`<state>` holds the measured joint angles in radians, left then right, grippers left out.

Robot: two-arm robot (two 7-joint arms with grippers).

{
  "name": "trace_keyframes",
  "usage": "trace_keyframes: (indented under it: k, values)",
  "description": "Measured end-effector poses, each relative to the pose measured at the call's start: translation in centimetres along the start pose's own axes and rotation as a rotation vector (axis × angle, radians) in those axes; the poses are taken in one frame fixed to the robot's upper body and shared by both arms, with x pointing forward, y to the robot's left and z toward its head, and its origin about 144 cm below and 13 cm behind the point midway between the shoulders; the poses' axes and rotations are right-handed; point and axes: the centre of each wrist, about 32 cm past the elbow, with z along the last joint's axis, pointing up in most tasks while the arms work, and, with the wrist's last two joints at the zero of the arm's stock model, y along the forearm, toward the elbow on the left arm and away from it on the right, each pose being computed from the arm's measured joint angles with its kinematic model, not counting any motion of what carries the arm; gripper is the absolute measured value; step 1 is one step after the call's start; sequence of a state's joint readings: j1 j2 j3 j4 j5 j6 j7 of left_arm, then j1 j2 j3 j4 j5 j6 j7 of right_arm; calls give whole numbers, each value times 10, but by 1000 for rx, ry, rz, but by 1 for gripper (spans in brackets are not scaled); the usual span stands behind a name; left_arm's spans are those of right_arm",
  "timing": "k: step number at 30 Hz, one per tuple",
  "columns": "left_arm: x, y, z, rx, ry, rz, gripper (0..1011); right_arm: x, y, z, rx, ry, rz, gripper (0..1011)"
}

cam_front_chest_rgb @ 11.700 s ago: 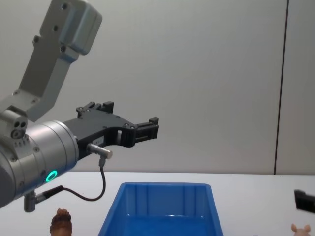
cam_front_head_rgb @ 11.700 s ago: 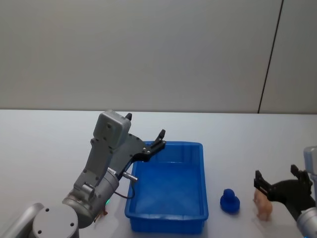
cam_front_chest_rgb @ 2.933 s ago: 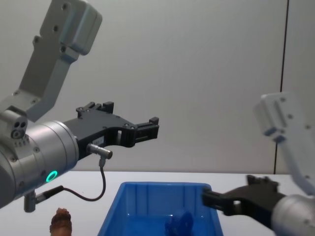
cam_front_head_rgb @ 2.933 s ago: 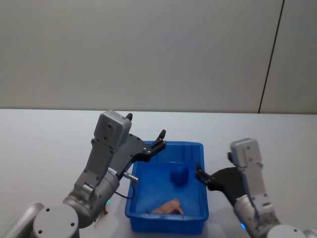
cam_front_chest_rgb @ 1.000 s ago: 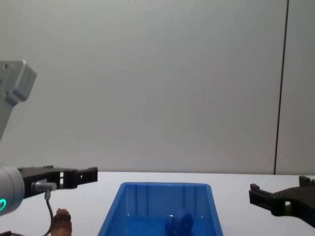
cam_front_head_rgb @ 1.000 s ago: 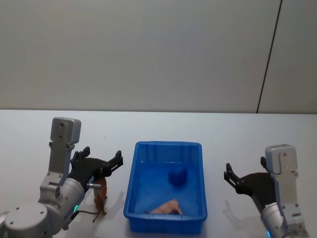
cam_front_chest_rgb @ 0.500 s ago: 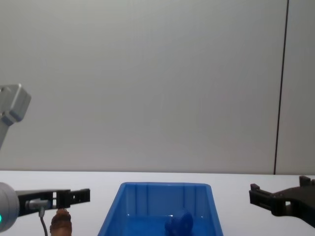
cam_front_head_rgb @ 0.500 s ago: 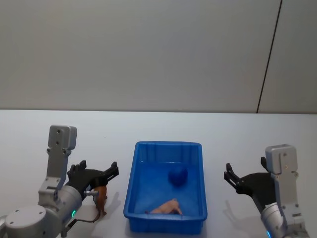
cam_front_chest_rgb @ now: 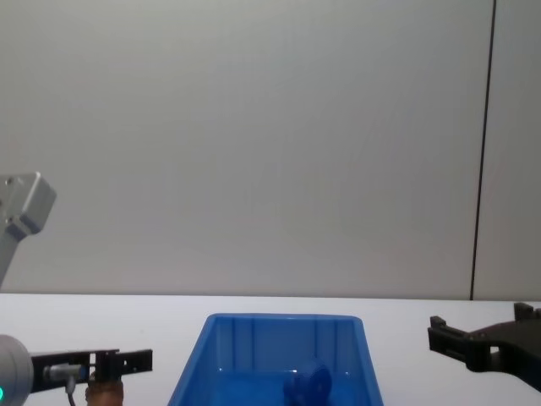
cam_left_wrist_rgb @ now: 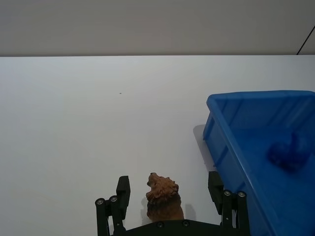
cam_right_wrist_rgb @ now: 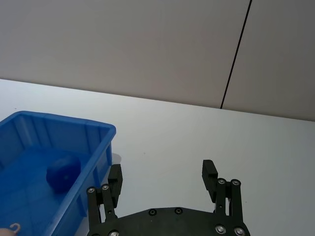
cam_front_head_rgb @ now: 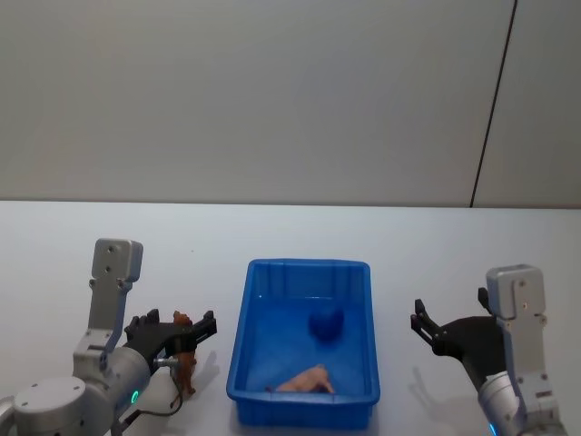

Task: Pick up the two dolls from the table and place them into the box.

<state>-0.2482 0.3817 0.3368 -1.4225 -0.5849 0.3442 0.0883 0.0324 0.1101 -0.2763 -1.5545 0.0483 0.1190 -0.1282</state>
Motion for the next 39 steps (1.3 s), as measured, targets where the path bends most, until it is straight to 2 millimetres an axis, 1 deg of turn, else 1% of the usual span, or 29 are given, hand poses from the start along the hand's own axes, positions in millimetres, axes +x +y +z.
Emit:
trace_keyframes:
  k: [6,9,10,13,14,15,16,18,20,22,24,25,26,27,29,34,39]
  values:
    - [3,-4,-2,21,3,-3,1001,0,0,0,0,0,0,999]
    - [5,-7,-3,31,3,-3,973,0,0,0,0,0,0,999]
    - [6,-8,-4,35,3,-2,935,0,0,0,0,0,0,1000]
    - [7,-10,-5,43,0,0,882,0,0,0,0,0,0,999]
    - [8,-11,-5,45,-1,0,840,0,0,0,0,0,0,1000]
    - [8,-11,-6,47,-1,1,825,0,0,0,0,0,0,1000]
    - [9,-12,-6,50,-2,2,771,0,0,0,0,0,0,999]
    - [10,-14,-7,55,-5,4,731,0,0,0,0,0,0,999]
    - [11,-15,-7,60,-8,6,654,0,0,0,0,0,0,999]
    - [12,-16,-8,65,-11,9,617,0,0,0,0,0,0,1000]
    - [13,-17,-8,68,-14,11,533,0,0,0,0,0,0,1000]
    - [13,-17,-8,69,-15,12,511,0,0,0,0,0,0,1000]
    - [13,-18,-8,70,-16,12,452,0,0,0,0,0,0,999]
    - [14,-18,-7,72,-20,13,435,0,0,0,0,0,0,999]
    - [14,-18,-7,72,-24,14,414,0,0,0,0,0,0,999]
    - [15,-19,-3,68,-45,16,412,0,0,0,0,0,0,999]
    - [13,-16,5,43,-76,8,412,0,0,0,0,0,0,1000]
